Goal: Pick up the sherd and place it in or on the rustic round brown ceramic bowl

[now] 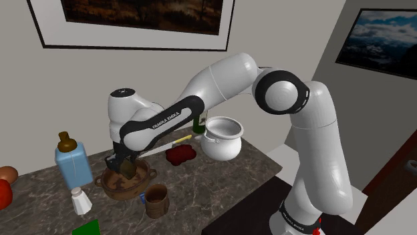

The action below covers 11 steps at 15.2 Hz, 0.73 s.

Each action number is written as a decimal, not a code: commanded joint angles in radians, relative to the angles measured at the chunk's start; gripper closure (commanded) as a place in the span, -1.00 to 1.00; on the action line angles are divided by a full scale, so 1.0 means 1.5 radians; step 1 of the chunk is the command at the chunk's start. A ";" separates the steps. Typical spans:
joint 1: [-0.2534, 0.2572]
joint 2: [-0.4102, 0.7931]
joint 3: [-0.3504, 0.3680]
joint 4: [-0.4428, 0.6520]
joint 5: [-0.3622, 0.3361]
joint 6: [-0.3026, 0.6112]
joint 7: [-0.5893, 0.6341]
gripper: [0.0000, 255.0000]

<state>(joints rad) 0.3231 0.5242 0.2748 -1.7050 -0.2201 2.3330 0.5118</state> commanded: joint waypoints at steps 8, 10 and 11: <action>0.003 0.023 -0.006 -0.007 -0.009 0.030 0.005 1.00; 0.003 0.023 -0.006 -0.007 -0.009 0.030 0.005 1.00; 0.003 0.023 -0.006 -0.007 -0.009 0.030 0.005 1.00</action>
<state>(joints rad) 0.3274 0.5581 0.2656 -1.7162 -0.2334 2.3777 0.5197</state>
